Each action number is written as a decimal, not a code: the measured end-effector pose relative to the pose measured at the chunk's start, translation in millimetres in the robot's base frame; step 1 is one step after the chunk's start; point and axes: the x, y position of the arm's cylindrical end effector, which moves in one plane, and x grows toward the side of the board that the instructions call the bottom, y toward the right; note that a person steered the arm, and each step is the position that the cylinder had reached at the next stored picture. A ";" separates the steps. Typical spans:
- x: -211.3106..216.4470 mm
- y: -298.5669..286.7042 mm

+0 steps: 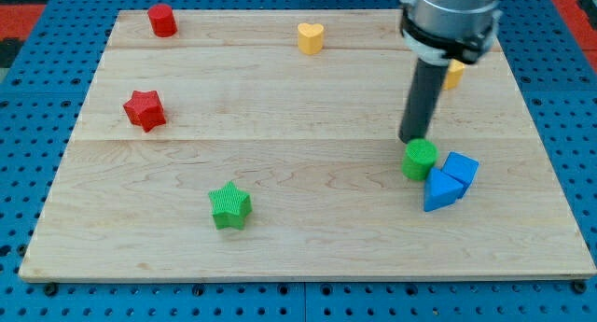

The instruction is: Push the yellow hexagon to the center

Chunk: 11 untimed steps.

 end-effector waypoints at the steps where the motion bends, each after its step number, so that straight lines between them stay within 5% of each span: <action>1: -39.8 5.7; 3: -111.7 125.5; 4: -134.9 71.0; 5: -101.2 7.0; 6: -144.0 18.3; 9: -63.4 -38.9; 10: -127.1 -45.0; 11: -105.2 -92.6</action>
